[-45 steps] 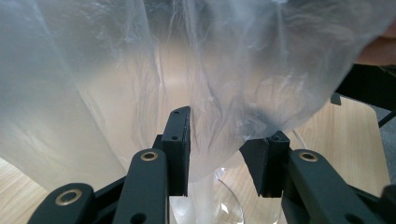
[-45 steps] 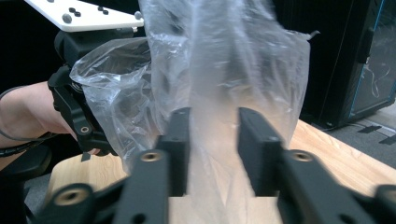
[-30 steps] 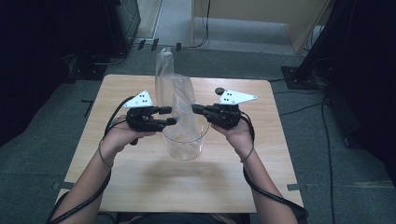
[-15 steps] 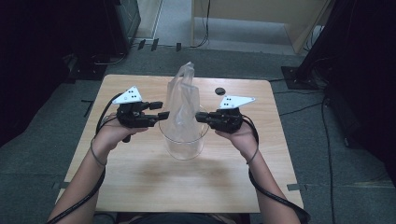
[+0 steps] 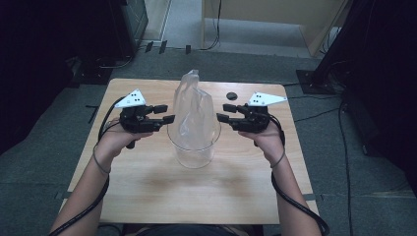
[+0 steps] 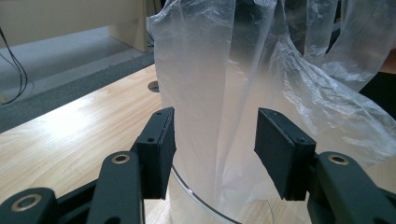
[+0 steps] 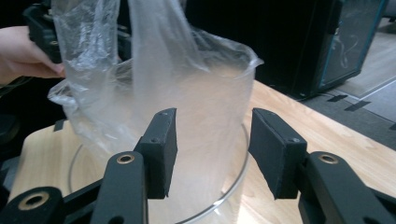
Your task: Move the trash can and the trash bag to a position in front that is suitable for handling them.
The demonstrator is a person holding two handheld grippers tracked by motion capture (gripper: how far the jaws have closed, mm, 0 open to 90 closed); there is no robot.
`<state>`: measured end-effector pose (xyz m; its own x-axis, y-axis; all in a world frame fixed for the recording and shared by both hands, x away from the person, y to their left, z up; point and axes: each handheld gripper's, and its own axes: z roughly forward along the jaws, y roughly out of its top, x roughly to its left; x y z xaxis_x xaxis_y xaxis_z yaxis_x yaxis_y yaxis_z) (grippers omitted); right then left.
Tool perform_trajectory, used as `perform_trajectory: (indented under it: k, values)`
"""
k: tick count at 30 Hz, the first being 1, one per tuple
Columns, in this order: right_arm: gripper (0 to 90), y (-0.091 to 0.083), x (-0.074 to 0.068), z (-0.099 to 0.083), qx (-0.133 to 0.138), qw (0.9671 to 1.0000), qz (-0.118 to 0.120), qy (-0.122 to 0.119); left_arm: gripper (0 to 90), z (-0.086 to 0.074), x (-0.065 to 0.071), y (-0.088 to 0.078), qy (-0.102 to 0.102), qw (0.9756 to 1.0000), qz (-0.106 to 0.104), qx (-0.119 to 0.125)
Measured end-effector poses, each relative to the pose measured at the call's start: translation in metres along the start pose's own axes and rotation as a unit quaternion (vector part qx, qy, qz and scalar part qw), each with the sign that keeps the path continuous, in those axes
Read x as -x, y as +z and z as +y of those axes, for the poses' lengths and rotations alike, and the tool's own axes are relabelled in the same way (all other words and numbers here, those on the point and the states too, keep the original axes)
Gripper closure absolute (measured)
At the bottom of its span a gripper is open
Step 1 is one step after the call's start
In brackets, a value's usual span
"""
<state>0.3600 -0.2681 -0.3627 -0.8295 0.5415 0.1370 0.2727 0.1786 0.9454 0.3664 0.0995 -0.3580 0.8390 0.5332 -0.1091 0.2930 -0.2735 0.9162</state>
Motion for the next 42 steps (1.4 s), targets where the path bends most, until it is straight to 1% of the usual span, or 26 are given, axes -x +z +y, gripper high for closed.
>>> perform_trajectory:
  k: [2,4,7,8,10,12,15,17,19,21,24,26,28,30,32,34,35,36,38,40,42]
  values:
    - [52.2,-0.001,0.003,0.000,0.002,1.0000,-0.007,0.003,47.1,0.001,0.001,-0.001,0.001,1.0000,0.001,-0.001]
    - [53.1,0.000,0.006,-0.001,-0.001,0.9999,-0.016,0.007,47.2,0.001,0.003,-0.001,0.005,1.0000,0.000,-0.002]
    - [53.7,0.005,0.011,-0.003,-0.006,0.9997,-0.021,0.010,47.4,0.003,0.005,-0.001,0.009,1.0000,-0.001,-0.001]
    - [53.7,0.009,0.013,-0.004,-0.008,0.9996,-0.024,0.008,47.8,0.003,0.006,-0.001,0.009,1.0000,-0.001,0.000]
    - [54.0,0.010,0.014,-0.004,-0.008,0.9996,-0.026,0.006,48.2,0.003,0.007,-0.002,0.010,1.0000,-0.002,-0.001]
    - [58.7,0.014,0.015,-0.004,-0.004,0.9996,-0.028,-0.001,50.8,0.004,0.007,-0.003,0.009,1.0000,-0.004,-0.003]
    - [59.5,0.017,0.015,-0.003,-0.005,0.9994,-0.034,-0.007,52.7,0.005,0.009,-0.004,0.008,1.0000,-0.004,0.001]
    - [57.3,0.019,0.016,-0.002,-0.005,0.9992,-0.039,0.005,53.0,0.005,0.010,-0.005,0.009,1.0000,-0.004,0.001]
    - [56.3,0.022,0.018,-0.002,-0.002,0.9994,-0.033,0.013,53.2,0.005,0.012,-0.005,0.009,0.9999,-0.004,0.003]
    - [55.8,0.025,0.019,0.000,-0.006,0.9996,-0.024,0.010,53.2,0.004,0.014,-0.004,0.011,0.9999,-0.004,0.003]
    - [53.1,0.030,0.020,0.001,-0.007,0.9998,-0.012,0.014,54.1,0.002,0.018,-0.002,0.013,0.9999,-0.005,0.002]
    - [51.0,0.034,0.019,0.001,-0.008,0.9999,-0.005,0.010,54.4,0.000,0.021,0.001,0.015,0.9998,-0.010,-0.002]
    - [48.8,0.038,0.017,0.002,-0.011,0.9999,0.009,-0.004,54.1,-0.002,0.023,0.005,0.016,0.9998,-0.012,-0.006]
    - [45.8,0.041,0.014,0.003,-0.010,0.9996,0.024,-0.010,53.2,-0.004,0.023,0.008,0.018,0.9997,-0.012,-0.010]
    - [44.5,0.044,0.010,0.004,-0.010,0.9987,0.047,-0.019,52.0,-0.005,0.023,0.012,0.020,0.9997,-0.012,-0.009]
    - [43.5,0.045,0.006,0.005,-0.010,0.9978,0.061,-0.025,50.5,-0.006,0.023,0.015,0.024,0.9996,-0.014,-0.004]
    - [43.1,0.047,0.002,0.005,-0.009,0.9965,0.076,-0.031,48.2,-0.007,0.023,0.016,0.025,0.9996,-0.016,-0.002]
    - [43.1,0.047,0.002,0.005,-0.009,0.9965,0.076,-0.031,48.2,-0.007,0.023,0.018,0.026,0.9995,-0.019,0.000]
    - [42.5,0.049,-0.002,0.007,-0.005,0.9948,0.095,-0.037,45.5,-0.008,0.023,0.020,0.027,0.9993,-0.024,0.002]
    - [42.1,0.050,-0.007,0.008,-0.004,0.9930,0.110,-0.041,44.5,-0.008,0.024,0.021,0.029,0.9991,-0.030,0.006]
    - [42.0,0.052,-0.013,0.010,-0.006,0.9911,0.123,-0.051,44.1,-0.008,0.025,0.023,0.032,0.9990,-0.032,0.005]
